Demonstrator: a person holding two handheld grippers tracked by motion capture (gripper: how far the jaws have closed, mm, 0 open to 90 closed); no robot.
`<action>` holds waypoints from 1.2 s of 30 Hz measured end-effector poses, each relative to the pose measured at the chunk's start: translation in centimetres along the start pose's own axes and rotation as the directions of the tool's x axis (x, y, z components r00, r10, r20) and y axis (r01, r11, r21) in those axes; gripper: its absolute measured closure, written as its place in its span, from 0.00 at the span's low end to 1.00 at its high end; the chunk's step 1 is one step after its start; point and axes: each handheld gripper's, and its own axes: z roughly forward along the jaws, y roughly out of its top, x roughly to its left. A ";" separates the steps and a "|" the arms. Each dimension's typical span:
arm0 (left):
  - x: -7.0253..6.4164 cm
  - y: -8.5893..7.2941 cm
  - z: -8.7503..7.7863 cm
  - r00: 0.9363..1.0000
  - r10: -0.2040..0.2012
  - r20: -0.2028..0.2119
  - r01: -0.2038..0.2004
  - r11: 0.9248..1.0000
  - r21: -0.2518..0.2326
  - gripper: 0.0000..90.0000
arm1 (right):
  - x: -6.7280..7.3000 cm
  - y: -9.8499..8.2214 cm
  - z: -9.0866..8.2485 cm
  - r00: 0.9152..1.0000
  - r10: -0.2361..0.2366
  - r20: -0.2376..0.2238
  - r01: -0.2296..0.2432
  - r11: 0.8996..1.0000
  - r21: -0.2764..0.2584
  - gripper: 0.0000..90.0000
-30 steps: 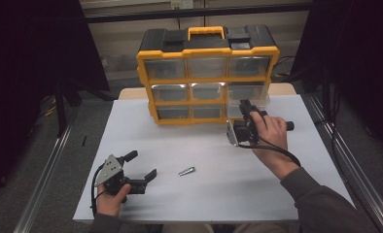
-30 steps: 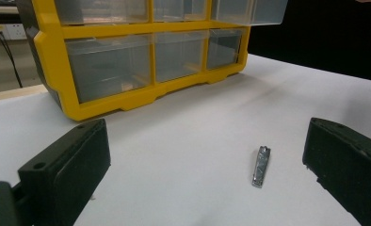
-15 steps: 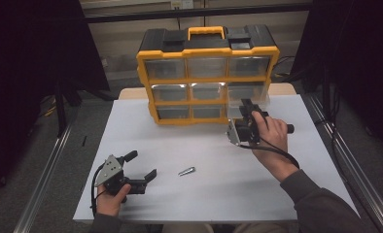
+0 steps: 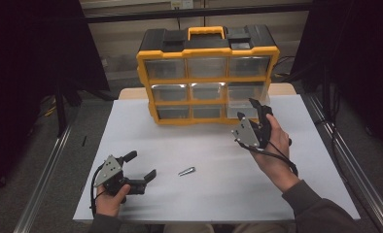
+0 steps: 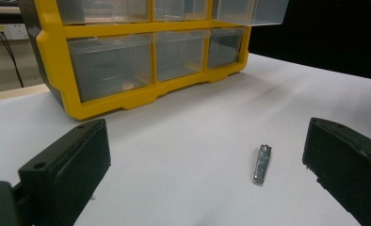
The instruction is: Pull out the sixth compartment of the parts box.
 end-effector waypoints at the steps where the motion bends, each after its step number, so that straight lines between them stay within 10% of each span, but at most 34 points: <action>1: 0.0 0.0 0.0 1.000 -0.001 -0.002 0.001 1.000 0.000 0.02 | 0.1 -0.2 -0.2 1.000 0.025 -0.003 -0.025 1.000 -0.011 0.43; 10: 0.0 0.0 0.0 1.000 -0.002 -0.002 0.002 1.000 0.008 0.02 | 1.1 -1.1 -1.2 0.966 0.251 -0.061 -0.254 0.967 -0.037 0.33; 14: -0.1 0.0 0.0 1.000 -0.006 -0.005 0.006 1.000 0.005 0.02 | 1.5 -1.5 -1.3 0.928 0.364 -0.079 -0.367 0.929 -0.038 0.28; 21: -0.1 0.0 0.0 1.000 -0.003 -0.005 0.003 1.000 0.003 0.02 | 2.6 -2.4 -1.5 0.825 0.551 -0.123 -0.554 0.832 0.014 0.20; 22: -0.1 0.0 0.0 1.000 -0.004 -0.003 0.004 1.000 0.004 0.02 | 2.6 -2.4 -1.5 0.825 0.551 -0.123 -0.554 0.832 0.014 0.20; 23: -0.1 0.0 0.0 1.000 0.004 -0.002 -0.004 1.000 0.012 0.02 | 2.8 -2.6 -1.5 0.802 0.583 -0.131 -0.586 0.810 0.025 0.19; 27: 0.0 0.0 -0.1 1.000 0.012 0.001 -0.012 1.000 0.017 0.02 | 3.2 -2.7 -1.5 0.783 0.608 -0.127 -0.610 0.792 0.032 0.17; 34: 0.0 -0.1 0.0 1.000 0.005 0.010 -0.005 1.000 0.010 0.02 | 3.9 -2.8 -1.6 0.685 0.707 -0.176 -0.708 0.703 0.064 0.11; 36: -0.1 0.0 -0.2 1.000 0.015 -0.015 -0.015 1.000 0.027 0.02 | 4.2 -2.8 -1.4 0.670 0.715 -0.200 -0.715 0.694 0.085 0.09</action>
